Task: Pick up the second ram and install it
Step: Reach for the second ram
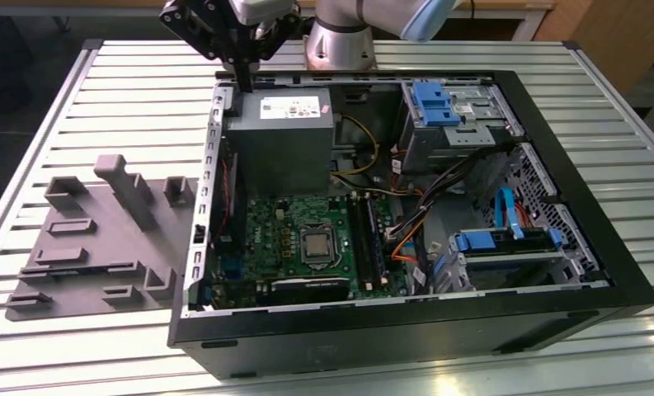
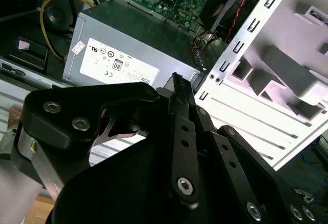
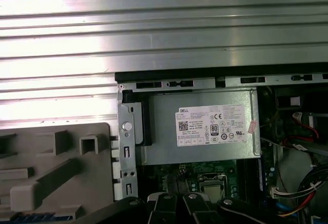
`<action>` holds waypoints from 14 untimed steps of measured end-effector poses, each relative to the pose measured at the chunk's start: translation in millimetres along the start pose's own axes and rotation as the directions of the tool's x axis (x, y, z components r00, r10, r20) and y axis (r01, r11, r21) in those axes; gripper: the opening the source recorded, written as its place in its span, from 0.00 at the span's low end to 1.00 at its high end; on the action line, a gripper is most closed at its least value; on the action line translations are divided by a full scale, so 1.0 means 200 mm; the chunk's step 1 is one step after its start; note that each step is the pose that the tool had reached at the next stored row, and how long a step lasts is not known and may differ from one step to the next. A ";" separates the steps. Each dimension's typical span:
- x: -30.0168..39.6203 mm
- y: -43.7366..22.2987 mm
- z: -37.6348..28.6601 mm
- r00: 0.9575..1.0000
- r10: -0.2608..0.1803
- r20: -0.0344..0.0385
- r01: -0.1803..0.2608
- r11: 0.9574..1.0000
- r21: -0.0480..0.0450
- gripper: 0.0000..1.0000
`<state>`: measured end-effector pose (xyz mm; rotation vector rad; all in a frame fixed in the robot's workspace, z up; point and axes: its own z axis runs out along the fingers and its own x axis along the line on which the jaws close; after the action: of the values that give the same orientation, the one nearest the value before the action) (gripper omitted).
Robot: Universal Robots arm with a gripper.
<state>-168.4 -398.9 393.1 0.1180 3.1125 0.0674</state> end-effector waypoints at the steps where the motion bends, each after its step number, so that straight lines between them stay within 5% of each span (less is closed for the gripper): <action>1: 0.001 0.000 0.000 1.000 0.000 0.000 0.000 1.000 0.000 0.11; 14: 0.043 -0.003 -0.001 1.000 0.000 0.000 0.000 1.000 0.000 0.11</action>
<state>-177.0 -399.0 393.0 0.1179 3.1125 0.0674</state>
